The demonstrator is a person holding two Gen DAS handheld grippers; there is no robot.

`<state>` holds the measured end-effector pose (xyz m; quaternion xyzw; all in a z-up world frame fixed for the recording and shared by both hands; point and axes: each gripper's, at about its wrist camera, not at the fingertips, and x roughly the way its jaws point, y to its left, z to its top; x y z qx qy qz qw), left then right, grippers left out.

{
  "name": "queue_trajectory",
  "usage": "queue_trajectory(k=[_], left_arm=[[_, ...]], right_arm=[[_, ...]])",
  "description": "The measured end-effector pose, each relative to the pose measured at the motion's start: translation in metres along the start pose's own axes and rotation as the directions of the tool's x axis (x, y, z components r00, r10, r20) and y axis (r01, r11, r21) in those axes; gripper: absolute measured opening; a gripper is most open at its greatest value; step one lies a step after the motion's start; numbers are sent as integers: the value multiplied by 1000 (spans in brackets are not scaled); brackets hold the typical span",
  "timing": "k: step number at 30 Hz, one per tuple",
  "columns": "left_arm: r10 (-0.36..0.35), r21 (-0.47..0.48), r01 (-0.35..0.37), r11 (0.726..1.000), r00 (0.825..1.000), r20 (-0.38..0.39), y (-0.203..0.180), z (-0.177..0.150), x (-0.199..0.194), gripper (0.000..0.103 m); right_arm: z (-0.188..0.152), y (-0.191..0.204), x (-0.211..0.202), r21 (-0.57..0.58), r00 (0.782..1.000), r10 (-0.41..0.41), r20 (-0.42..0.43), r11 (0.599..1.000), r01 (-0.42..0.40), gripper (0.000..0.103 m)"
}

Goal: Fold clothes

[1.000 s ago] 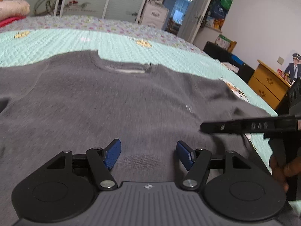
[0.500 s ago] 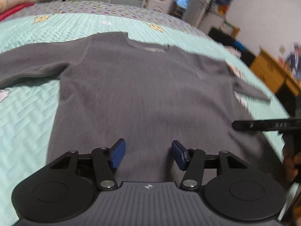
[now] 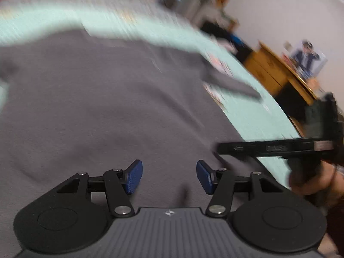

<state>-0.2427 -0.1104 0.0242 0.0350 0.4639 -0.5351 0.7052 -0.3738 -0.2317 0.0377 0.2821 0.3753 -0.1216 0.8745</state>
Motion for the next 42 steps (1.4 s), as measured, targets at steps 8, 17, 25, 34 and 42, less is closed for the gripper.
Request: queue_trajectory(k=[8, 17, 25, 34, 42], left_arm=[[-75, 11, 77, 997, 994, -83, 12, -13, -24, 52], [109, -56, -112, 992, 992, -58, 62, -11, -38, 24], [198, -138, -186, 973, 977, 80, 75, -19, -74, 31], [204, -262, -192, 946, 979, 18, 100, -40, -110, 21], [383, -154, -378, 913, 924, 1, 103, -25, -95, 21]], right_arm=[[-21, -6, -31, -62, 989, 58, -133, 996, -66, 34], [18, -6, 59, 135, 975, 210, -79, 971, -198, 30], [-15, 18, 9, 40, 963, 266, -50, 964, -264, 30], [-50, 34, 11, 64, 938, 307, -158, 951, -301, 30], [-44, 48, 56, 144, 895, 385, -224, 922, -360, 30]])
